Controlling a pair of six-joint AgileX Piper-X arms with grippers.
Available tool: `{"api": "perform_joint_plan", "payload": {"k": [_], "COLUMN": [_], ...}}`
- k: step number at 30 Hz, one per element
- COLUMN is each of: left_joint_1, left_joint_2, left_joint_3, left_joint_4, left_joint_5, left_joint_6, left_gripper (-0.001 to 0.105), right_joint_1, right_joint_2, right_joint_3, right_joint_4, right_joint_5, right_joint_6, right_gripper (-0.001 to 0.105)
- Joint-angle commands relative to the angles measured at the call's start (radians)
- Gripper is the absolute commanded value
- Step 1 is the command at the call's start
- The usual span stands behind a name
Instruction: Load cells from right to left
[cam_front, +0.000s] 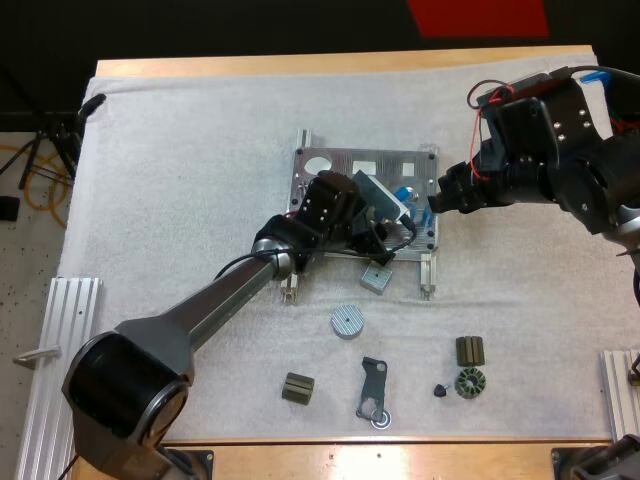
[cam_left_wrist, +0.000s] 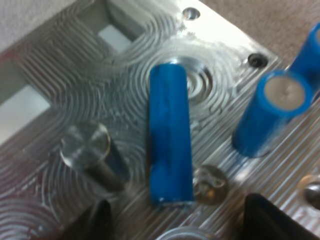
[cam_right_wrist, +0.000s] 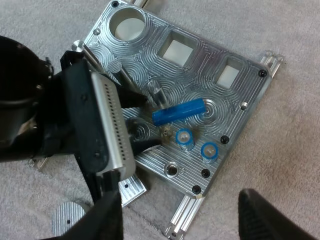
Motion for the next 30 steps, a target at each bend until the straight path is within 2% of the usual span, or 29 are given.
{"api": "perform_joint_plan", "payload": {"k": [1,9,11,13,14,16,18,25,30], "left_joint_1": [-0.005,-0.005,-0.005,-0.005,-0.005,-0.005,-0.005,-0.005,-0.005], "left_joint_2": [0.005,0.028,0.030,0.031,0.031,0.031,0.031,0.029,0.006], "left_joint_3": [-0.009,-0.012,-0.012,-0.012,-0.012,-0.012,-0.012,-0.012,-0.012], "left_joint_4": [-0.014,-0.054,-0.054,-0.054,-0.054,-0.054,-0.054,-0.035,0.029], "left_joint_5": [-0.013,-0.011,-0.019,-0.020,-0.018,0.020,0.056,0.060,-0.020], "left_joint_6": [0.004,-0.008,-0.008,-0.008,-0.008,-0.008,-0.008,-0.027,-0.019], "left_gripper": [0.056,0.056,0.052,0.038,0.034,0.012,0.000,0.000,0.000], "right_joint_1": [-0.005,-0.005,-0.005,-0.005,-0.005,-0.005,-0.005,-0.005,-0.005], "right_joint_2": [-0.013,-0.013,-0.013,-0.013,-0.013,-0.013,-0.013,-0.013,-0.013], "right_joint_3": [-0.001,-0.001,-0.001,-0.001,-0.001,-0.001,-0.001,-0.001,-0.001], "right_joint_4": [0.002,0.002,0.002,0.002,0.002,0.002,0.002,0.002,0.002], "right_joint_5": [-0.011,-0.011,-0.011,-0.011,-0.011,-0.011,-0.011,-0.011,-0.011], "right_joint_6": [0.004,0.004,0.004,0.004,0.004,0.002,0.002,-0.004,-0.003], "right_gripper": [0.051,0.051,0.051,0.051,0.051,0.051,0.051,0.051,0.051]}}
